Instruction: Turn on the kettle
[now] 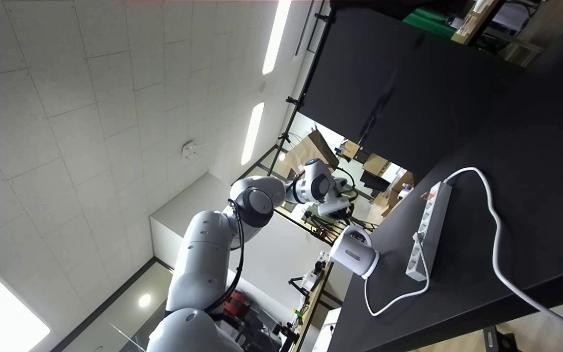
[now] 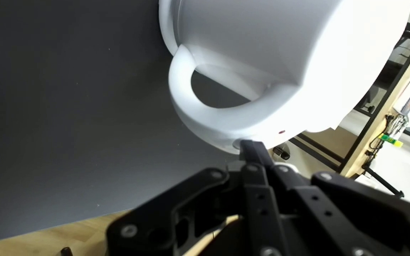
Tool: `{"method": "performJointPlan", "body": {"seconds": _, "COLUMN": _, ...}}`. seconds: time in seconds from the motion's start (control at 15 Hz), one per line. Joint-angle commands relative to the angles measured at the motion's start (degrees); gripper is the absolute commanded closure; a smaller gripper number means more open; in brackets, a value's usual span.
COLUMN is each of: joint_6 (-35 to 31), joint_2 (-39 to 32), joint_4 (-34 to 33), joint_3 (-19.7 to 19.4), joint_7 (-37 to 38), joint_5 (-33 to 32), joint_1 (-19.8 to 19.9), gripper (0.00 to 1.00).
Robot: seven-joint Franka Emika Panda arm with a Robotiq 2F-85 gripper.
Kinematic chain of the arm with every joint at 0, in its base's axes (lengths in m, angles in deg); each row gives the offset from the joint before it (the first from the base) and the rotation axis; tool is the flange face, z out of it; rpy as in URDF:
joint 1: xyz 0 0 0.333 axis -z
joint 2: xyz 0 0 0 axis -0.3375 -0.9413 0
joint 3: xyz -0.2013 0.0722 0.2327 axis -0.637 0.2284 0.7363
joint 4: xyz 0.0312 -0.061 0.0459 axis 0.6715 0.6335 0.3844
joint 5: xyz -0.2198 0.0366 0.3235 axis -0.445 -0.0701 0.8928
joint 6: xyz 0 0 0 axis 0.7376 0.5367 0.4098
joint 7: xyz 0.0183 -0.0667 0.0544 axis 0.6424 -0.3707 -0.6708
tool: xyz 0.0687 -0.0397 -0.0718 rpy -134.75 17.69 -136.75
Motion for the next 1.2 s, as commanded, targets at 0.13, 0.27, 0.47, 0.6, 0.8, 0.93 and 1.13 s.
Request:
{"method": "performJointPlan", "body": {"seconds": 0.13, "joint_6": 0.45, "joint_2": -3.07, "joint_4": -4.89, "joint_3": 0.92, "joint_7": -1.34, "joint_5": -0.78, "joint_1": -0.60, "gripper": 1.00}}
{"method": "performJointPlan", "body": {"seconds": 0.27, "joint_6": 0.56, "joint_2": -3.53, "joint_4": -5.54, "joint_3": 1.04, "joint_7": -1.56, "joint_5": -0.89, "joint_1": -0.65, "gripper": 1.00}}
{"method": "performJointPlan", "body": {"seconds": 0.47, "joint_6": 0.73, "joint_2": -3.99, "joint_4": -6.13, "joint_3": 0.81, "joint_7": -1.57, "joint_5": -1.19, "joint_1": -0.76, "gripper": 1.00}}
{"method": "performJointPlan", "body": {"seconds": 0.6, "joint_6": 0.82, "joint_2": -4.15, "joint_4": -6.35, "joint_3": 0.50, "joint_7": -1.34, "joint_5": -1.54, "joint_1": -0.87, "gripper": 1.00}}
{"method": "performJointPlan", "body": {"seconds": 0.8, "joint_6": 1.01, "joint_2": -4.78, "joint_4": -6.96, "joint_3": 0.30, "joint_7": -1.18, "joint_5": -2.38, "joint_1": -0.96, "gripper": 1.00}}
{"method": "performJointPlan", "body": {"seconds": 0.93, "joint_6": 1.13, "joint_2": -5.21, "joint_4": -7.36, "joint_3": 0.26, "joint_7": -0.98, "joint_5": -2.64, "joint_1": -0.96, "gripper": 1.00}}
{"method": "performJointPlan", "body": {"seconds": 1.13, "joint_6": 0.89, "joint_2": -5.43, "joint_4": -7.57, "joint_3": 0.28, "joint_7": -0.96, "joint_5": -3.03, "joint_1": -0.97, "gripper": 1.00}}
